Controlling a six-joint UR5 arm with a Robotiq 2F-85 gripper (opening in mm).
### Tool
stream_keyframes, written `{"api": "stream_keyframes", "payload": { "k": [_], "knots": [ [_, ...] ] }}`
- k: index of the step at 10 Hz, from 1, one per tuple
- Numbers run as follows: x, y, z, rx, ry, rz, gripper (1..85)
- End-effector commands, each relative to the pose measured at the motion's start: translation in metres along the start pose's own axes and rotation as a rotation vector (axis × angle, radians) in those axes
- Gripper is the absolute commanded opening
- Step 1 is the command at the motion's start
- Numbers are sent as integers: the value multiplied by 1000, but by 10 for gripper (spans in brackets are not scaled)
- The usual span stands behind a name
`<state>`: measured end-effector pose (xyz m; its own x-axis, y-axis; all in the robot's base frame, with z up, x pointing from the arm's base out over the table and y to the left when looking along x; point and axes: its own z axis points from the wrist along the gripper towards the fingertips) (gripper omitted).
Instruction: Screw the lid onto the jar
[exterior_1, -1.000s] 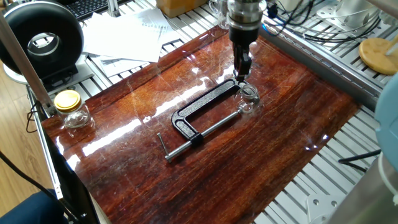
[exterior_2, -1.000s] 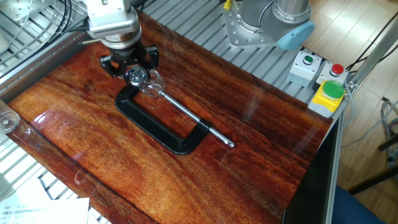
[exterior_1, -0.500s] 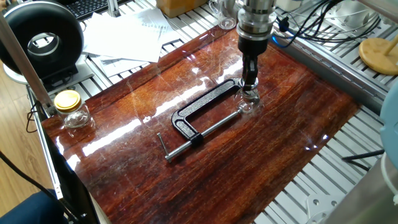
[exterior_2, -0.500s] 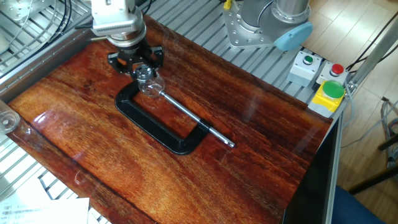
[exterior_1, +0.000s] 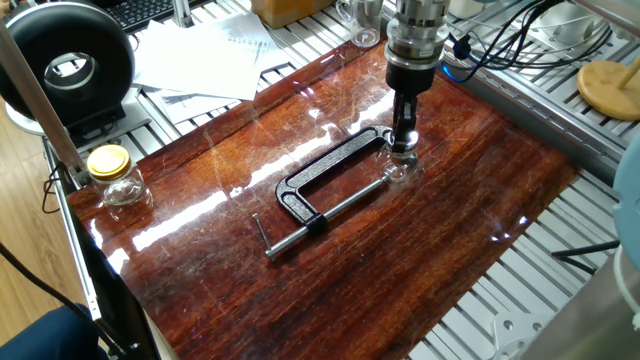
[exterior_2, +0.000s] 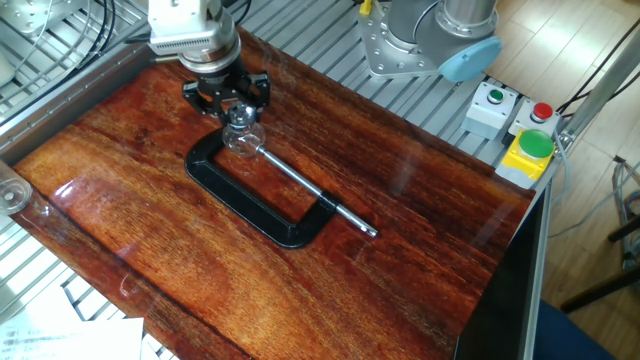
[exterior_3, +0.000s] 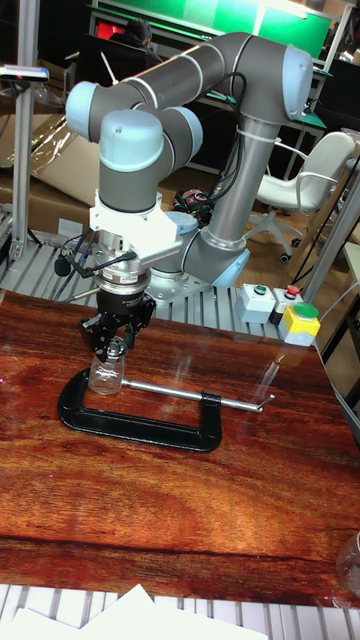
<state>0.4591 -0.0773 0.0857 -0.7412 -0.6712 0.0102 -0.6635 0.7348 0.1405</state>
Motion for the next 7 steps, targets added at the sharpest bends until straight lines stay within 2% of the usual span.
{"api": "stream_keyframes", "payload": {
  "k": [1, 7],
  "knots": [
    [-4, 1, 2, -1, -22, 7, 17],
    [-5, -2, 8, 5, -36, -13, 17]
  ]
}}
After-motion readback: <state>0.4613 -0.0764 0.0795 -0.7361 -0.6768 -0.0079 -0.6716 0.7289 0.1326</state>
